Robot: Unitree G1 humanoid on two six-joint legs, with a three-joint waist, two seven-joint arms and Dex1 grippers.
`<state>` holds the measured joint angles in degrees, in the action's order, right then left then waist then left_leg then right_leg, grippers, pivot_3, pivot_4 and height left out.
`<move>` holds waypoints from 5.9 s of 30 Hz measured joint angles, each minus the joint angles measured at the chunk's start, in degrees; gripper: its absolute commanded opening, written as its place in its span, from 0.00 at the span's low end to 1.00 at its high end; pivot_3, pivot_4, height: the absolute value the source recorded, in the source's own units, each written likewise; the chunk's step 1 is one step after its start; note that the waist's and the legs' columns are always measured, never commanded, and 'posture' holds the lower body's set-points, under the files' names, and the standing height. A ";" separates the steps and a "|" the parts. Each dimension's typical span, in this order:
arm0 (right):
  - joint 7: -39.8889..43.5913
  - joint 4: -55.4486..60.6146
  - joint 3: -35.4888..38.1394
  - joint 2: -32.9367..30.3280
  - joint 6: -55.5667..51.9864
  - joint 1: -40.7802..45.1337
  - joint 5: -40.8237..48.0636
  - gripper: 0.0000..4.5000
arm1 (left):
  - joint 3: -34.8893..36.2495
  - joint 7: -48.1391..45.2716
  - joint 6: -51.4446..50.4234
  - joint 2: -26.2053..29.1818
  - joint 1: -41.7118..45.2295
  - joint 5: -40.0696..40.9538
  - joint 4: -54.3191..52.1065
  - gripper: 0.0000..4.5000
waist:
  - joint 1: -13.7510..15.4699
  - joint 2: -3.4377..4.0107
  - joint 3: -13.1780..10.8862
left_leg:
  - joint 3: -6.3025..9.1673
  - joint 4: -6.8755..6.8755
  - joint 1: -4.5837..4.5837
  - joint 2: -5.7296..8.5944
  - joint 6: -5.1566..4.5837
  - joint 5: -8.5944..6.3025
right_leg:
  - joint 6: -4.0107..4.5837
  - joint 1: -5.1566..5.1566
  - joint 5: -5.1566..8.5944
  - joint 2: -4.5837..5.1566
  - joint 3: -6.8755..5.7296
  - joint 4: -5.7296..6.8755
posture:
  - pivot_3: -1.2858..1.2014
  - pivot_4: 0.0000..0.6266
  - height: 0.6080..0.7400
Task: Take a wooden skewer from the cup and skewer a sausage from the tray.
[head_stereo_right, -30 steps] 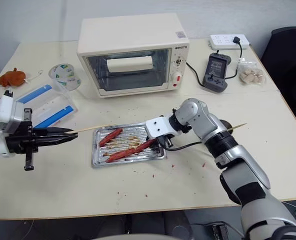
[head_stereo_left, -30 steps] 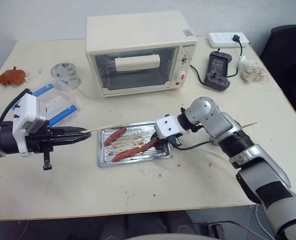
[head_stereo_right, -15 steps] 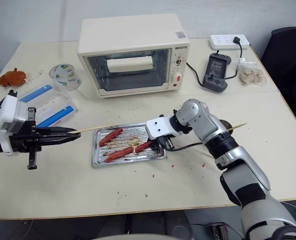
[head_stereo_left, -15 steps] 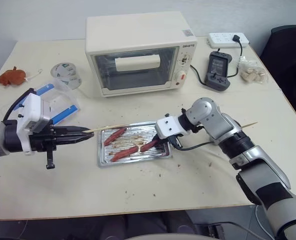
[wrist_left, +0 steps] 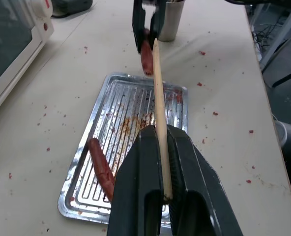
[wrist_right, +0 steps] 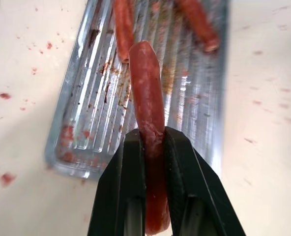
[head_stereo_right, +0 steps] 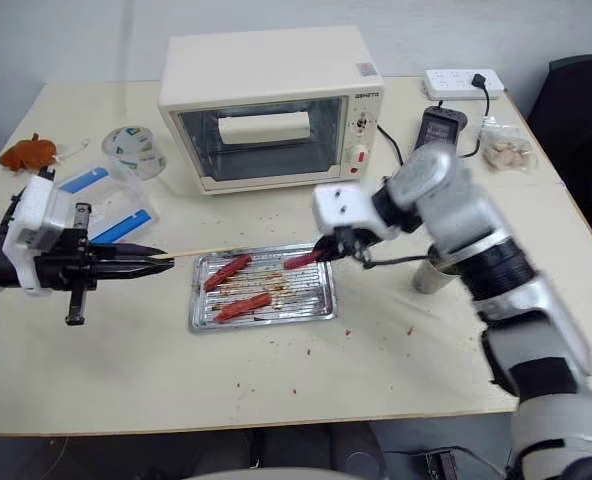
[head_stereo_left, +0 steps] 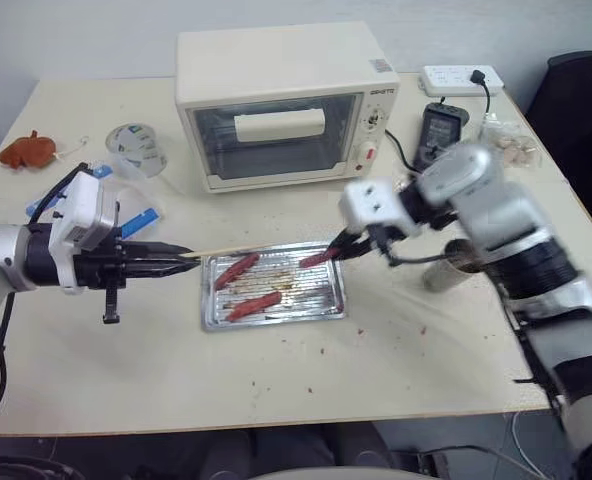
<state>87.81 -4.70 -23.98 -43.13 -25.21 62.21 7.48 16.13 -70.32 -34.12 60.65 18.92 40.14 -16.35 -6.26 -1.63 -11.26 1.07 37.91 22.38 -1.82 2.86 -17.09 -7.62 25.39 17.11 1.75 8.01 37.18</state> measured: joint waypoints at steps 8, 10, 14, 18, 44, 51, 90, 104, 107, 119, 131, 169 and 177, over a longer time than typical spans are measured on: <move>0.03 9.31 1.17 -8.12 -15.50 0.89 7.99 0.09 | -4.99 -2.85 1.10 -0.64 4.26 -0.59 1.33 0.00 | -0.16 -0.01 0.00 | -0.08 0.00 -0.03 -0.04 -0.02 -0.02 | 0.01 0.02 0.01 -0.09 0.00 -0.01 | 0.52 0.24 1.00; -0.16 10.34 1.83 -8.17 -17.29 0.88 8.93 0.09 | -6.08 -2.74 1.69 -1.84 5.70 -1.15 1.66 0.00 | -0.07 -0.01 0.00 | -0.09 0.03 -0.01 -0.03 -0.02 -0.01 | 0.01 0.02 0.01 -0.08 0.00 -0.01 | 0.52 0.24 1.00; -0.54 13.04 1.98 -8.29 -19.10 0.37 9.87 0.09 | -8.03 -2.74 2.34 -3.46 7.83 -2.06 2.95 0.00 | 0.03 -0.01 0.00 | -0.08 0.03 -0.01 -0.03 -0.02 -0.02 | 0.01 0.02 0.01 -0.08 0.00 0.00 | 0.52 0.24 1.00; -1.19 14.00 1.98 -8.34 -20.70 0.00 10.62 0.09 | -9.62 -2.76 3.39 -4.52 9.56 -3.29 3.95 0.00 | 0.07 -0.01 0.00 | -0.08 0.03 0.00 -0.03 -0.02 -0.02 | 0.00 0.02 0.01 -0.08 0.00 0.00 | 0.52 0.24 1.00; -4.74 15.62 2.47 -7.89 -24.72 0.72 14.14 0.09 | -11.83 -2.83 4.21 -6.46 11.46 -4.86 5.57 0.00 | 0.18 -0.01 0.00 | -0.08 0.05 0.00 -0.04 -0.03 -0.02 | 0.01 0.03 0.01 -0.07 0.00 0.02 | 0.52 0.24 1.00; -4.74 15.62 2.47 -8.05 -23.20 0.12 13.99 0.09 | -11.92 -3.30 4.19 -6.39 12.00 -5.20 5.60 0.00 | 0.23 -0.01 0.00 | -0.08 0.05 0.00 -0.04 -0.03 -0.02 | 0.01 0.03 0.01 -0.07 0.00 0.02 | 0.52 0.24 1.00; -5.39 16.36 3.73 -8.13 -23.11 -1.48 14.07 0.09 | -12.46 -5.51 5.58 -6.35 13.91 -6.77 7.84 0.00 | 0.47 -0.01 0.00 | -0.09 0.05 0.00 -0.03 -0.03 -0.02 | 0.01 0.03 0.01 -0.08 0.00 0.02 | 0.52 0.24 1.00; -5.51 16.26 4.08 -8.57 -22.75 -1.80 14.14 0.09 | -12.28 -5.51 6.47 -6.24 14.00 -6.89 8.12 0.00 | 0.70 -0.01 0.00 | -0.09 0.05 0.00 -0.03 -0.03 -0.02 | 0.00 0.03 0.01 -0.08 0.00 0.02 | 0.52 0.24 1.00; -5.80 16.27 4.08 -8.09 -23.30 -1.78 14.23 0.09 | -12.76 -5.52 6.47 -6.71 14.35 -6.89 8.11 0.00 | 0.75 -0.01 0.00 | -0.09 0.06 0.00 -0.03 -0.03 -0.02 | 0.01 0.03 0.01 -0.08 0.00 0.03 | 0.52 0.24 1.00; -6.10 18.31 4.08 -6.38 -24.74 -0.62 15.34 0.09 | -14.97 -5.55 6.55 -8.94 16.74 -7.12 8.13 0.00 | 1.33 -0.01 0.00 | -0.09 0.07 0.00 -0.03 -0.03 -0.02 | 0.00 0.03 0.01 -0.08 0.00 0.04 | 0.52 0.24 1.00; -7.37 19.25 4.08 -5.21 -28.62 0.47 15.92 0.09 | -16.07 -5.52 6.84 -12.00 18.47 -9.20 8.78 0.00 | 1.44 -0.01 0.00 | -0.08 0.12 0.00 -0.03 -0.03 -0.02 | 0.01 0.04 0.01 -0.08 0.00 0.12 | 0.52 0.24 1.00; -35.35 22.63 33.75 -0.95 -53.84 1.19 44.00 1.00 | 6.91 4.03 23.66 2.75 10.31 -21.17 52.44 0.00 | 1.17 -0.03 0.00 | -0.16 -0.03 0.02 -0.12 -0.11 -0.07 | 0.13 0.17 0.08 0.02 -0.40 0.08 | 0.52 0.24 1.00; -37.22 22.76 33.77 -4.71 -52.30 -3.92 44.63 1.00 | 6.31 1.96 29.95 7.65 13.83 -23.32 64.68 0.00 | 0.49 -0.04 0.00 | -0.20 -0.09 0.07 -0.22 -0.22 -0.14 | 0.16 0.22 0.09 0.04 -0.49 0.01 | 0.52 0.24 1.00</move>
<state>50.59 18.06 9.79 -47.84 -77.52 58.29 52.11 22.44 -68.36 -4.18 68.30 32.75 16.82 48.33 -5.76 -1.67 -11.26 0.87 37.81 22.45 -2.04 2.64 -17.23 -7.46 25.62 17.20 1.79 7.52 37.19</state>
